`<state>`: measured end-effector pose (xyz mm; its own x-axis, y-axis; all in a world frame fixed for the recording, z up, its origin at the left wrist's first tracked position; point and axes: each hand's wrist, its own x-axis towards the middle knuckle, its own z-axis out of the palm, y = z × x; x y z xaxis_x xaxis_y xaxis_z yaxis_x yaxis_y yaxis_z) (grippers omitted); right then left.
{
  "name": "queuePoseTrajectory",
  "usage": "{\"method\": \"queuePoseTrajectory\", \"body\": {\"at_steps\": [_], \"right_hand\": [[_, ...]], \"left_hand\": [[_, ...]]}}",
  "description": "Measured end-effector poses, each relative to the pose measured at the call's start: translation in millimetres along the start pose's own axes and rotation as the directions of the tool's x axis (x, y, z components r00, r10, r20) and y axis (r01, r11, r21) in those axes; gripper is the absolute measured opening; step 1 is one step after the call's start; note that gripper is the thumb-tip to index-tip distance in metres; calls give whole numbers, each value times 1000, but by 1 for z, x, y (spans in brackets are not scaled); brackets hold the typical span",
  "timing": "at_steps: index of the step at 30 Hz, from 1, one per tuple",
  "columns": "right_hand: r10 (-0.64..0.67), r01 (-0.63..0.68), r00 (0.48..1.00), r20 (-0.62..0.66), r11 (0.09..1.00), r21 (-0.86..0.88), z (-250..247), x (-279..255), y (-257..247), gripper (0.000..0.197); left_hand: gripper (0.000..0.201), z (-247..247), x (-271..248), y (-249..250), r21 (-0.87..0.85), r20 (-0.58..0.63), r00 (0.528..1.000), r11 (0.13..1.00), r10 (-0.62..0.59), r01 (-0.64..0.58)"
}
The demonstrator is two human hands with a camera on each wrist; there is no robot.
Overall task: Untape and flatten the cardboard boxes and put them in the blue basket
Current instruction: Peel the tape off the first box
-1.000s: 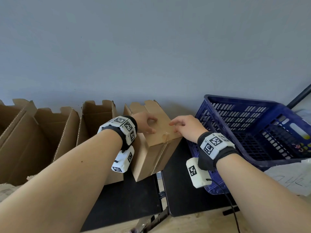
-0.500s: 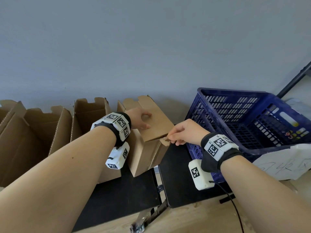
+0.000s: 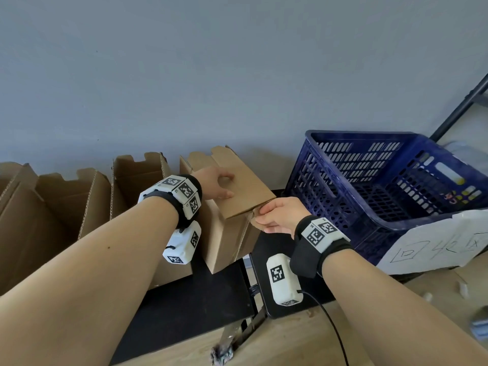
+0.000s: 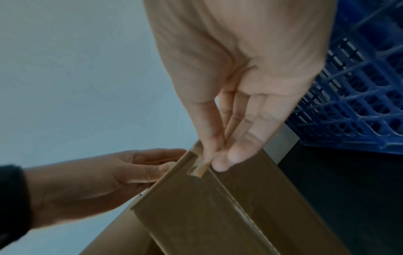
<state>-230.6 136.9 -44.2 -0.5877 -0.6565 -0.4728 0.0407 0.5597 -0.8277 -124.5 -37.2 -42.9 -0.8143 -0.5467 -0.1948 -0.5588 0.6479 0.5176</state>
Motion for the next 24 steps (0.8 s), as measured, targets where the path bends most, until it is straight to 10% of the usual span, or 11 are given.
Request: {"method": "queuePoseTrajectory", "body": {"at_steps": [10,18,24], "right_hand": [[60,-62,998,-16,972,-228,-2,0,-5,14],[-21,34,998,-59,975,220,-5,-6,5,14],[-190,230,960,-205,953,196,-16,-8,-18,17]], "left_hand": [[60,1,1,4,-5,23,1000,1000,3,-3],[59,-5,-2,5,9,26,999,1000,-28,28],[64,-18,-8,26,-103,2,999,994,37,-37]]}}
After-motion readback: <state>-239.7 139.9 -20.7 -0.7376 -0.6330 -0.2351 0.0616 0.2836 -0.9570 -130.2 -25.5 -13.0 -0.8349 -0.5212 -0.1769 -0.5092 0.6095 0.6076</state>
